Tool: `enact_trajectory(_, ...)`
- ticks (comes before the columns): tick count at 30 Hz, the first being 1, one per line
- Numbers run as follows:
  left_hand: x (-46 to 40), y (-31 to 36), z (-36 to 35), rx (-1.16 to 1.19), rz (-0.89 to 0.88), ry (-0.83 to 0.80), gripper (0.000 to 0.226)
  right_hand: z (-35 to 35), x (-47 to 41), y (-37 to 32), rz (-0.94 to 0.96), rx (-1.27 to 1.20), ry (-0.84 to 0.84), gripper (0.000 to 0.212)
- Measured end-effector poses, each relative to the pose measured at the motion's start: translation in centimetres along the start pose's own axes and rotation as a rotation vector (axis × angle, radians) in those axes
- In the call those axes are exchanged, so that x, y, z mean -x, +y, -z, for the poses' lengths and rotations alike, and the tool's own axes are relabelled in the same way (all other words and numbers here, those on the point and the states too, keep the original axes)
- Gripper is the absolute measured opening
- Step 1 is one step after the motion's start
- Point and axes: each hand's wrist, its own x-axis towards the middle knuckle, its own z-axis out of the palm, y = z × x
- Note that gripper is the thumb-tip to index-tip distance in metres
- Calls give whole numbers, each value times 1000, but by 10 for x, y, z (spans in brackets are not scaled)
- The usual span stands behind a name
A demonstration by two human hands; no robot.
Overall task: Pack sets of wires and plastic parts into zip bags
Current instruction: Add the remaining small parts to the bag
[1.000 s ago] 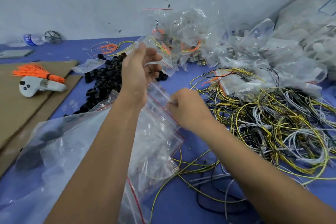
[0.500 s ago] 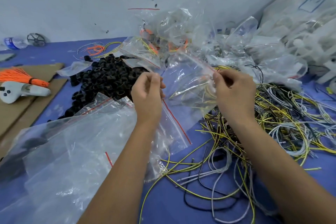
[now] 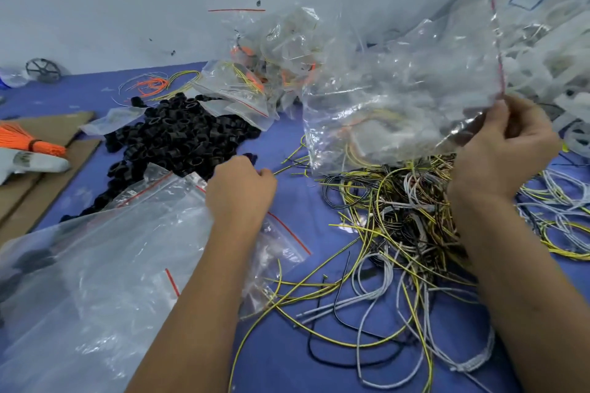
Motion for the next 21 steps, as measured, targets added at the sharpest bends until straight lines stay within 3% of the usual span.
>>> enact_trajectory(3, 2, 10, 4, 144, -81, 96, 24, -6, 9, 1, -97, -94, -223, 13)
enact_trajectory(5, 5, 19, 1, 441, -180, 93, 30, -11, 24, 3, -63, -30, -446, 17)
enact_trajectory(7, 11, 29, -2, 873, -183, -81, 33, -15, 42, 5, 87, 64, -601, 17)
enact_trajectory(9, 19, 37, -4, 1144, -162, -299, 34, -18, 60, 8, 249, 129, -693, 9)
enact_trajectory(11, 27, 41, -6, 1202, -180, -423, 29, -19, 71, 12, 437, 242, -762, 6)
enact_trajectory(14, 29, 40, -9, 1190, -195, -429, 17, -20, 76, 16, 565, 391, -844, 17)
enact_trajectory(21, 29, 37, -9, 1244, -143, -490, 35, -21, 76, 18, 318, 362, -780, 35)
